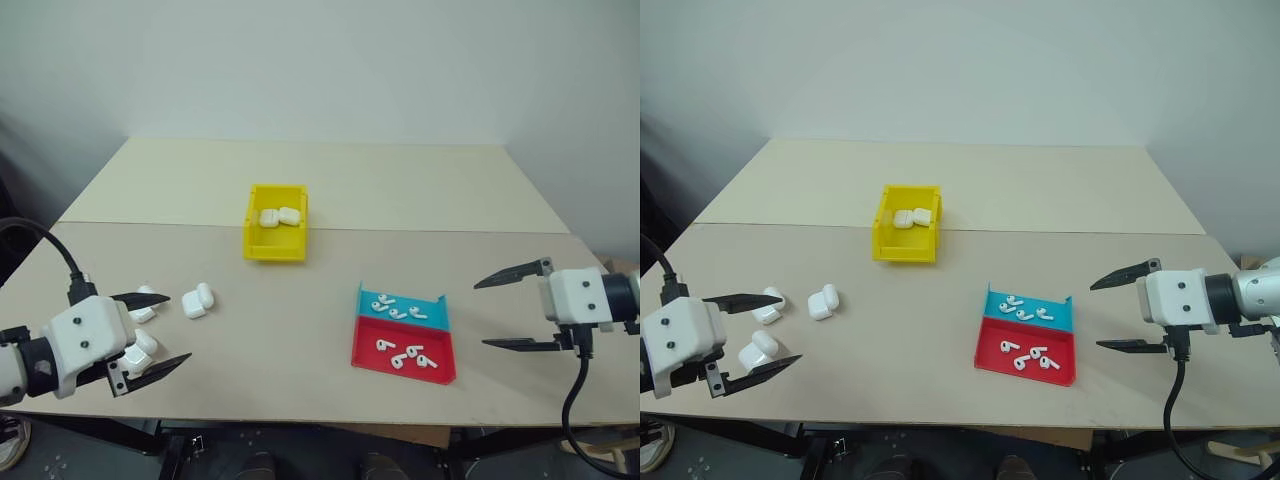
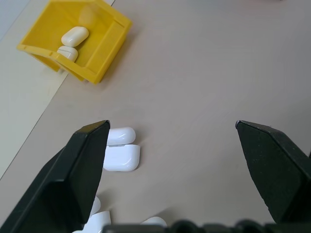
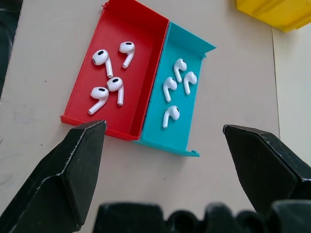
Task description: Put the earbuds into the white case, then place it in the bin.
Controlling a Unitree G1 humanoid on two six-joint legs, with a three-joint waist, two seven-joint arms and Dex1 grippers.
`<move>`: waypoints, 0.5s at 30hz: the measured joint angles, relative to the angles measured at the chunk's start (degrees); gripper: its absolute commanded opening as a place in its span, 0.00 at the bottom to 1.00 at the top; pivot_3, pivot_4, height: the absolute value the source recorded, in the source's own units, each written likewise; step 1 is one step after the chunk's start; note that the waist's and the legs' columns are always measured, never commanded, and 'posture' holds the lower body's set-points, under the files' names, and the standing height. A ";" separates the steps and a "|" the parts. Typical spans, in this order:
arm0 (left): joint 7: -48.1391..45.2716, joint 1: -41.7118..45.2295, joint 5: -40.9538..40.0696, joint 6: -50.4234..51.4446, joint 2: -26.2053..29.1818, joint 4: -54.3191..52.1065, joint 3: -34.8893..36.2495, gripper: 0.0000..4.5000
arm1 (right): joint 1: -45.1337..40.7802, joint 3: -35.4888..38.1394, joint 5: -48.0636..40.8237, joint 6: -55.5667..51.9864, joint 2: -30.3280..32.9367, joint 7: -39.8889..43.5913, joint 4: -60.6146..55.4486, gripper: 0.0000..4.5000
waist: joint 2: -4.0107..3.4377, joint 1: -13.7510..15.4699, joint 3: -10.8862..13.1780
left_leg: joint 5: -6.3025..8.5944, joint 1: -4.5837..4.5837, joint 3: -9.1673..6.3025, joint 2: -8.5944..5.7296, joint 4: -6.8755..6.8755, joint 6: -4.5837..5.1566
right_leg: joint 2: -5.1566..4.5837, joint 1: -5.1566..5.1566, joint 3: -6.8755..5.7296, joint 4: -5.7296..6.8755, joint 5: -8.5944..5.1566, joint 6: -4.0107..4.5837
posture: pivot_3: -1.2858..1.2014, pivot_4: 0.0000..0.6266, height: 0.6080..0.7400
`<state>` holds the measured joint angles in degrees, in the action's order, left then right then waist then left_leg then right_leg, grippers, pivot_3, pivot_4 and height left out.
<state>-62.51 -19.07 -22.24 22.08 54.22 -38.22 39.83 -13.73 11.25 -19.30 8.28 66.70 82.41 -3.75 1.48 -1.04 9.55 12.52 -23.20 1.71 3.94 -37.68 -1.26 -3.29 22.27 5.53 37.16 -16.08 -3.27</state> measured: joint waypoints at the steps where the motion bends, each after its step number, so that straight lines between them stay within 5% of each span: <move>1: -0.01 -0.01 -0.14 0.15 0.00 -0.05 0.05 1.00 | -0.18 0.00 0.00 0.00 0.00 0.00 0.01 0.99 | 0.00 -0.01 0.00 | 0.00 0.00 0.00 0.00 0.00 0.00 | 0.00 0.00 0.00 0.00 0.00 0.00 | 0.52 0.24 1.00; 15: 4.49 -1.20 1.87 4.71 -0.53 -3.23 0.89 1.00 | -0.71 0.00 0.01 0.00 -0.01 -0.02 0.05 0.99 | 0.00 -0.01 0.00 | 0.00 0.00 0.00 0.00 0.00 0.00 | 0.00 0.00 0.00 0.00 0.00 0.00 | 0.52 0.24 1.00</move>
<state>-58.02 -20.27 -20.37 26.79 53.69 -41.45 40.72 -14.44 11.25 -19.29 8.28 66.68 82.39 -3.71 1.48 -1.05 9.56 12.52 -23.20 1.71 3.94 -37.68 -1.25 -3.29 22.26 5.53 37.16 -16.08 -3.27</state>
